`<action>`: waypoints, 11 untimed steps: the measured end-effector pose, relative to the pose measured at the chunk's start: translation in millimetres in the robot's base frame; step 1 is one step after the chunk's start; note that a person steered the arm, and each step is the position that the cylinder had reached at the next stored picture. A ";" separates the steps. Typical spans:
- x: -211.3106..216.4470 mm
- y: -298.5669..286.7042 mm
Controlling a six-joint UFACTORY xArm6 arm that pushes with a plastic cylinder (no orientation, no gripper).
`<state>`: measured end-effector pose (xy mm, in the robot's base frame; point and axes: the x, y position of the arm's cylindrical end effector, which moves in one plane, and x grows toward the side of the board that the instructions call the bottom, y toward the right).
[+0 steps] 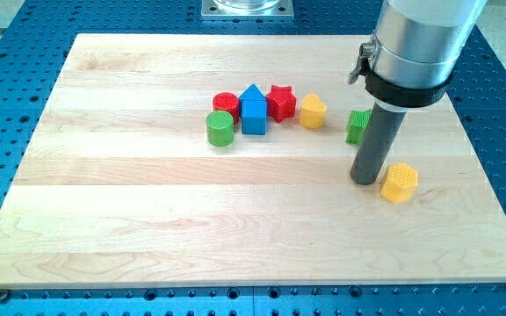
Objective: Move the hexagon slightly downwards
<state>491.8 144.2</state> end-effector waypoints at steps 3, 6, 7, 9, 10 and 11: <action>5.7 41.0; 11.3 96.0; 25.4 95.7; -2.9 76.9; 31.8 70.8; 31.8 71.8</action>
